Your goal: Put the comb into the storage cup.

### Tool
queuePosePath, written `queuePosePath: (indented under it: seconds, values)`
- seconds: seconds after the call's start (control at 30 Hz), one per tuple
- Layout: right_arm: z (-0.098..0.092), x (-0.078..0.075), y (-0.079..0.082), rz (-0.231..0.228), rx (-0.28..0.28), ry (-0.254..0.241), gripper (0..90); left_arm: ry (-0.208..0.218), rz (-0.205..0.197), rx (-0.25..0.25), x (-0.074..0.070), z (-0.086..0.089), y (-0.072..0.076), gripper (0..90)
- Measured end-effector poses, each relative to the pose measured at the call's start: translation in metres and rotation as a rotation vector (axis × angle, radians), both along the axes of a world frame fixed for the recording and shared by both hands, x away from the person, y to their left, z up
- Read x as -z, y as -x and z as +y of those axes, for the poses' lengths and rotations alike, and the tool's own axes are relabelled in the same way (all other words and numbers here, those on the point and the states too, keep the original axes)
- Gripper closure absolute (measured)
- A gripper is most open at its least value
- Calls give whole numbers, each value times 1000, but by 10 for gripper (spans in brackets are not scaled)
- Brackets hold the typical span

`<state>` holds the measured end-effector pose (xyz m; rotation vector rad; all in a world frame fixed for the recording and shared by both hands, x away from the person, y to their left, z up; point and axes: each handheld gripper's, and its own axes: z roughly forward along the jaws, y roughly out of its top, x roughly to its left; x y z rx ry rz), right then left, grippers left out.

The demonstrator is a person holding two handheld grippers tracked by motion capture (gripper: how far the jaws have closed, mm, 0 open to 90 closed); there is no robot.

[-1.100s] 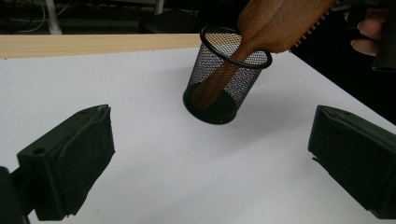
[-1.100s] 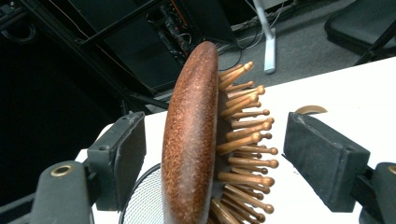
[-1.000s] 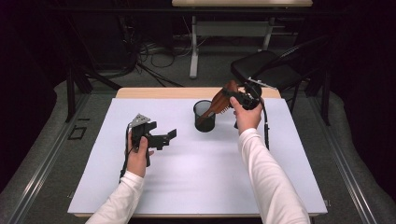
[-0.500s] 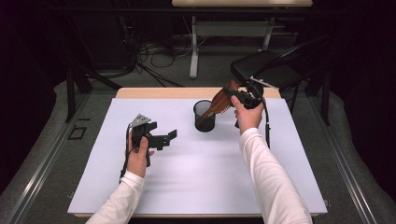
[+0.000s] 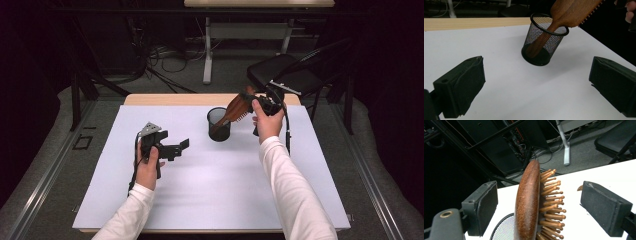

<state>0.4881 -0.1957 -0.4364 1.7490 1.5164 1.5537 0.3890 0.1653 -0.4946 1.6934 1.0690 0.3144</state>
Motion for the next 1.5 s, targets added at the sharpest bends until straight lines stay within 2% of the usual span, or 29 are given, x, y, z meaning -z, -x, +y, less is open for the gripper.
queuePosePath:
  seconds: [0.13, 0.4, 0.53, 0.8, 0.93, 1.0, 1.13, 1.27, 1.5]
  values:
    - [-3, -4, 1, -19, 4, 11, 140, -2, 1, -2, 0, 0, 0, 4]
    - [-10, -10, 3, -15, 10, 32, 140, -6, 4, -4, 1, 1, -1, 4]
    - [-12, -12, 3, -30, 8, 44, 136, -4, 7, -7, 2, 2, -1, 4]
    - [-19, -19, 5, -60, -35, 59, 21, -4, 11, -15, 4, 5, -3, 4]
    - [-23, -20, 5, -56, -75, 117, 0, -5, 19, -20, 5, 6, -3, 4]
    - [-25, -22, 6, -39, -82, 151, 0, -2, 18, -19, 5, 7, -4, 4]
    - [-28, -26, 8, -45, -91, 149, 0, 0, 20, -20, 5, 7, -4, 4]
    - [-28, -28, 10, -39, -100, 183, 0, 7, 15, -20, 4, 8, -4, 4]
    - [-24, -29, 13, -41, -119, 197, 0, 5, 24, -14, 3, 9, -3, 4]
